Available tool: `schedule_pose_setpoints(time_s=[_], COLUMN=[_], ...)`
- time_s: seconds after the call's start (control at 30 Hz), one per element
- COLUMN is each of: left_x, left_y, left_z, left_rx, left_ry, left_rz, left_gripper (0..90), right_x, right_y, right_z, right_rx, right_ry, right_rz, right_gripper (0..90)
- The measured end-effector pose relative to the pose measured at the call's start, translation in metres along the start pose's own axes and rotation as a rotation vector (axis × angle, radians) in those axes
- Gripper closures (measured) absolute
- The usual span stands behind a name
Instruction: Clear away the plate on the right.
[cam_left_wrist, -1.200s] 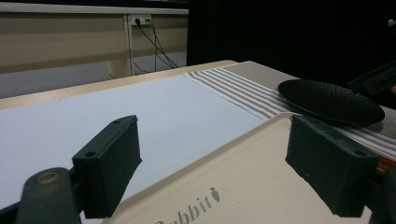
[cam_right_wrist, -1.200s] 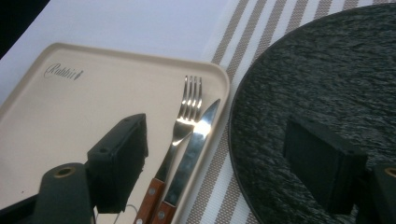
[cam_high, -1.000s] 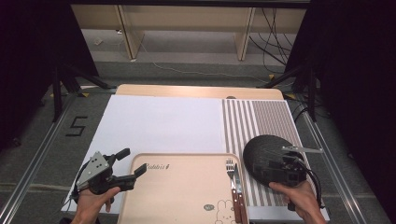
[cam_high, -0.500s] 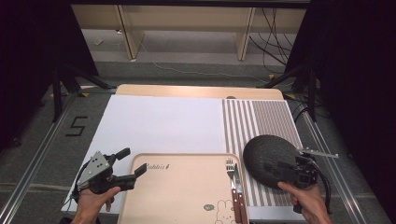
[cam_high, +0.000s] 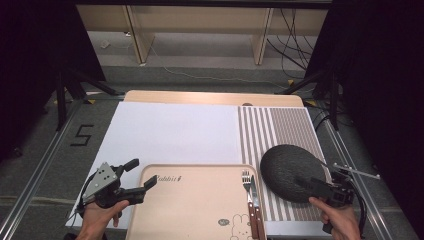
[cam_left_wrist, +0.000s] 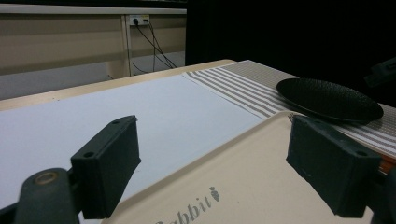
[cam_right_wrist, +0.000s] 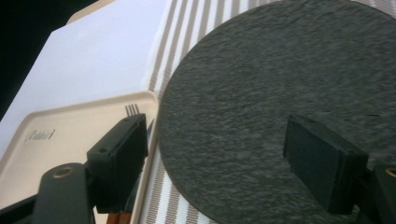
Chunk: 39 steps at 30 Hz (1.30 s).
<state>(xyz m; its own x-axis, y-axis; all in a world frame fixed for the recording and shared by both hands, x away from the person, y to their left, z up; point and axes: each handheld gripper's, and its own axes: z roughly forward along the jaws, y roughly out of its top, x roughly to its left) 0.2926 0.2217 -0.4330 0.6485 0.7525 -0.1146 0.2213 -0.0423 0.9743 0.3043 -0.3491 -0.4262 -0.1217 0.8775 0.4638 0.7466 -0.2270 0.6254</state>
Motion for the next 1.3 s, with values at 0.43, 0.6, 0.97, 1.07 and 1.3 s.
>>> schedule_pose_setpoints(time_s=[0.43, 0.6, 0.97, 1.07, 1.3], left_x=[0.0, -0.001, -0.001, -0.001, -0.001], left_y=[0.001, 0.001, 0.001, 0.001, 0.001], left_z=[-0.001, -0.001, -0.001, -0.001, -0.001], left_rx=[0.001, -0.001, -0.002, -0.004, -0.002], left_ry=[0.004, 0.003, 0.0, 0.002, 0.001], left_rz=[0.002, 0.003, 0.007, 0.004, 0.006], left_gripper=[16.1, 16.2, 16.1, 16.1, 16.1], right_x=[-0.019, -0.03, -0.049, -0.054, -0.056], right_y=[-0.007, -0.011, -0.018, -0.021, -0.023], right_z=[-0.016, -0.018, -0.021, -0.021, -0.017], right_rx=[-0.014, -0.013, -0.036, -0.035, -0.01], right_ry=[0.01, -0.015, 0.009, 0.021, 0.012], right_rz=[0.14, 0.201, 0.301, 0.321, 0.338], right_gripper=[23.0, 23.3, 23.6, 23.7, 24.7])
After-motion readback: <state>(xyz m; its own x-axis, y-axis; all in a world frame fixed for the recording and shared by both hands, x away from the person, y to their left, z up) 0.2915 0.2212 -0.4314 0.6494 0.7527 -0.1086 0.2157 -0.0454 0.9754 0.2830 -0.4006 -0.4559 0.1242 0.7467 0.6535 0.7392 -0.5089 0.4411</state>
